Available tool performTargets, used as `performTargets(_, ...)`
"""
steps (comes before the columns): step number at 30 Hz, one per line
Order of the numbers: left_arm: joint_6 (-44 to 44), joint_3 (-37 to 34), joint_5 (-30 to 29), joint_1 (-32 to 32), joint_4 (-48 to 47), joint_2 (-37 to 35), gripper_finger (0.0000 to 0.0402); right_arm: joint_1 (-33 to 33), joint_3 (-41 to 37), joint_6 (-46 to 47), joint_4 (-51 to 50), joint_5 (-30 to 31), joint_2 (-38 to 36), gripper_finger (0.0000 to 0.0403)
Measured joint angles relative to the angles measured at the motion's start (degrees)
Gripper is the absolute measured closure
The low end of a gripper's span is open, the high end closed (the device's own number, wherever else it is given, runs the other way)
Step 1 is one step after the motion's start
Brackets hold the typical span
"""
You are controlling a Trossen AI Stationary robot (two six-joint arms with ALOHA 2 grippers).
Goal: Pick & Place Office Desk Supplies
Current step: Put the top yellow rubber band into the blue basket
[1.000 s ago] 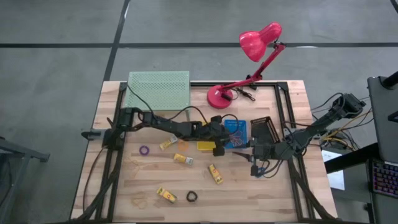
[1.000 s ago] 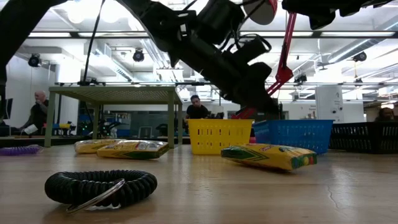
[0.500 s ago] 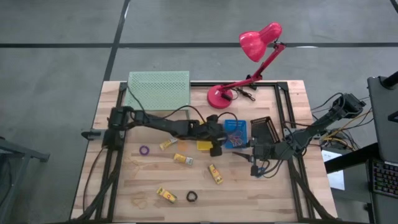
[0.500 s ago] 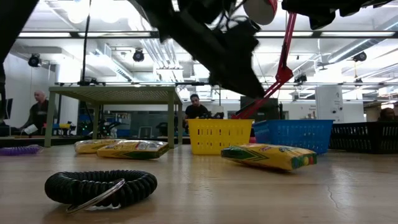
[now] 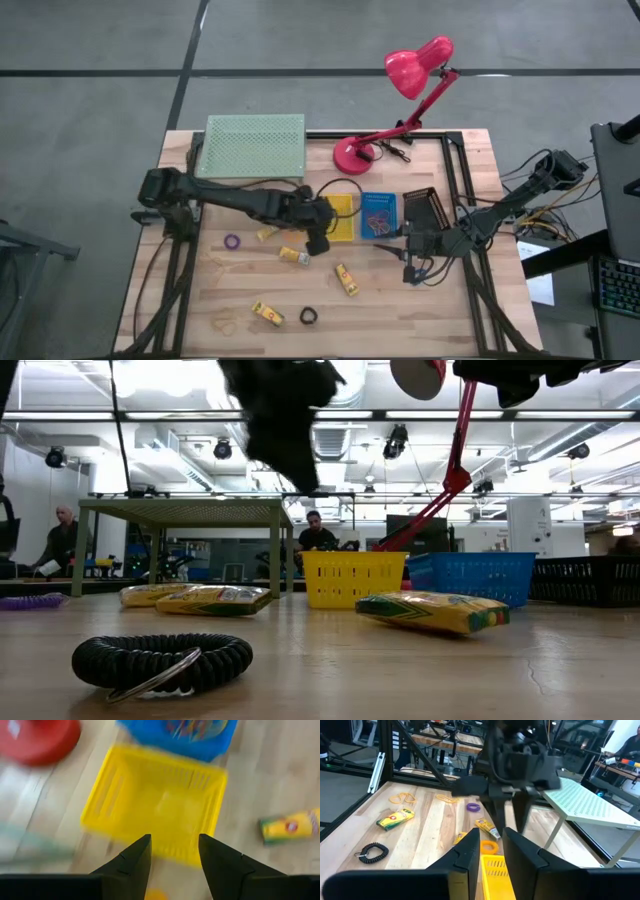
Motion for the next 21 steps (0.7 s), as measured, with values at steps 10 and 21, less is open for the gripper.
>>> performTargets(10, -24.7, -0.1, -6.2, -10.4, -24.5, -3.2, 0.0238, 0.0, 0.0, 0.0, 0.0, 0.0, 0.0, 0.0331)
performTargets(21, -48.7, -3.7, -4.0, -21.8, -32.8, -3.4, 0.0238, 0.0, 0.0, 0.0, 0.0, 0.0, 0.0, 0.0317)
